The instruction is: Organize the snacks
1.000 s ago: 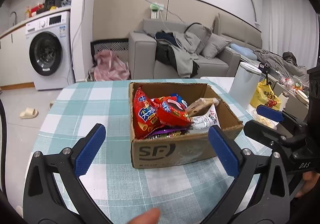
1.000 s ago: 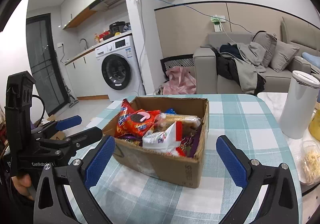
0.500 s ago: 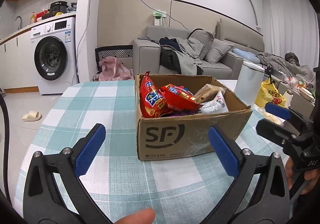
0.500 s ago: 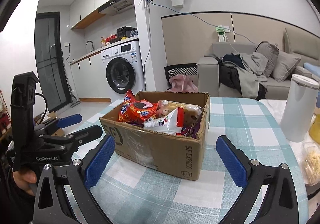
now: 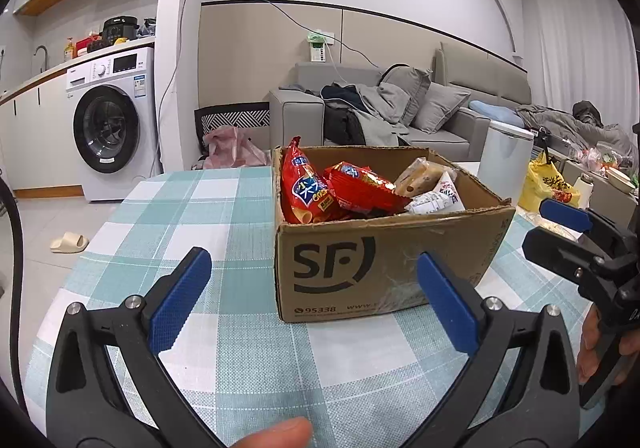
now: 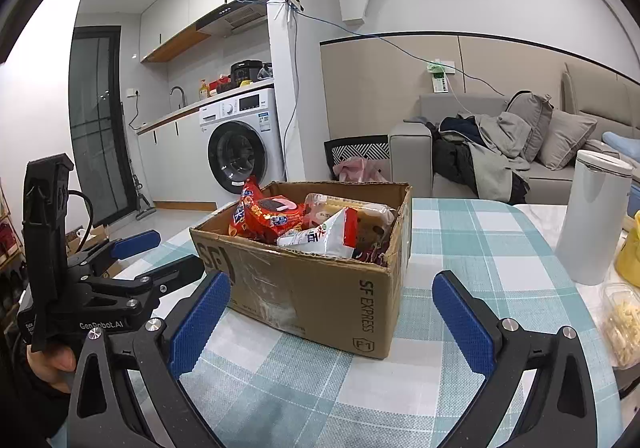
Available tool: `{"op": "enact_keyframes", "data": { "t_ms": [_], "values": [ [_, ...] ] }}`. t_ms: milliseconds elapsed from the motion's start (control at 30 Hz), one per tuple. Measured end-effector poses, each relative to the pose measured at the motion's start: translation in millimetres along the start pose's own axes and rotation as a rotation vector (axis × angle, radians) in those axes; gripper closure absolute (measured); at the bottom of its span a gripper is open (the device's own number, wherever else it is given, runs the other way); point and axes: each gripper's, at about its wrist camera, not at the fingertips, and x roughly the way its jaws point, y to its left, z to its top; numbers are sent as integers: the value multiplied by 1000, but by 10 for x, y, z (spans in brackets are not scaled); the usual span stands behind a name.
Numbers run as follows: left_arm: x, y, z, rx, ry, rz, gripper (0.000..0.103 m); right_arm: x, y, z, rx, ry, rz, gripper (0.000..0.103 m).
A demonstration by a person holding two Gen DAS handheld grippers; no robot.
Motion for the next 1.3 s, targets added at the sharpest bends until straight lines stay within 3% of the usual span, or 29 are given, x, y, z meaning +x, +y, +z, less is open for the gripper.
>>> {"op": "enact_keyframes", "data": {
  "t_ms": [1300],
  "values": [
    [14,34,-46,-9,-8,-9,1,-55,46,-74,-28,-34,-39,0]
  ]
}}
